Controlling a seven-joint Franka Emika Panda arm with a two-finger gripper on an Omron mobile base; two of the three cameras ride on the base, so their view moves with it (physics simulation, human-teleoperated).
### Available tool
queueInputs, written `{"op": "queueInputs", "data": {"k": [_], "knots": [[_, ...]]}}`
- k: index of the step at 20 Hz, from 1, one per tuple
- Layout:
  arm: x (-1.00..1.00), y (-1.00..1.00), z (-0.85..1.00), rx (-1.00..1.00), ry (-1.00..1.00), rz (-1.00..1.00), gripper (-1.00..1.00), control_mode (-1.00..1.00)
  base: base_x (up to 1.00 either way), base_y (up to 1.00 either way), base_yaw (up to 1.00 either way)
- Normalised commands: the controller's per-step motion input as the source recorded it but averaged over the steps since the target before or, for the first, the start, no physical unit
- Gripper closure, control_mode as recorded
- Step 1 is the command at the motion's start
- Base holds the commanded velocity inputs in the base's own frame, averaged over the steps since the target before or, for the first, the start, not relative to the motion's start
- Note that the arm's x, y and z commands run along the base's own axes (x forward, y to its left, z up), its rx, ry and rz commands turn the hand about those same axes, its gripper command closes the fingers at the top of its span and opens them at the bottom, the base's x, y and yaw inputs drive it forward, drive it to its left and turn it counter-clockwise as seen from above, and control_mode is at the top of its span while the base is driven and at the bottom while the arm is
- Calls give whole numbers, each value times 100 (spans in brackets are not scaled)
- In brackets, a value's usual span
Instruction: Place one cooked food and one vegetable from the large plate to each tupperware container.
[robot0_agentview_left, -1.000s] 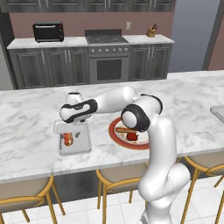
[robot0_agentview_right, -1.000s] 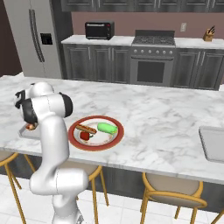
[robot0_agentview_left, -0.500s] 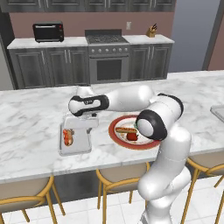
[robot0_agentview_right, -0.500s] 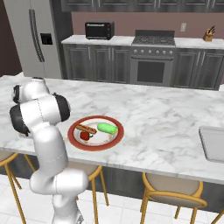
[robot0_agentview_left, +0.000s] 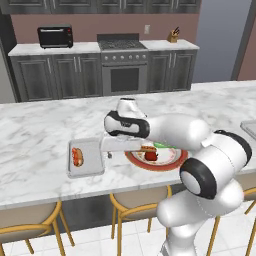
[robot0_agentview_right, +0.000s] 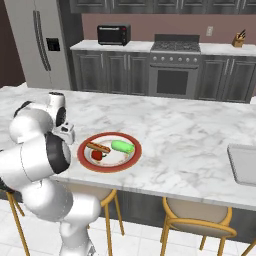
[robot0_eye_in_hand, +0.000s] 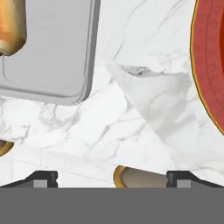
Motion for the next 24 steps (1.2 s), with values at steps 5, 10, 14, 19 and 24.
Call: {"op": "queueInputs", "data": {"k": [5, 10, 14, 19, 24], "knots": [[0, -100, 10, 0, 0, 0, -100, -100, 0, 0, 0], [1, -87, 0, 0, 3, -1, -100, -100, 0, 0, 0], [26, -46, -1, 0, 10, -6, -100, -100, 0, 0, 0], [28, -21, -11, 0, 1, -5, -100, -100, 0, 0, 0], [14, -30, -24, -2, 4, -7, -100, -100, 0, 0, 0]]}}
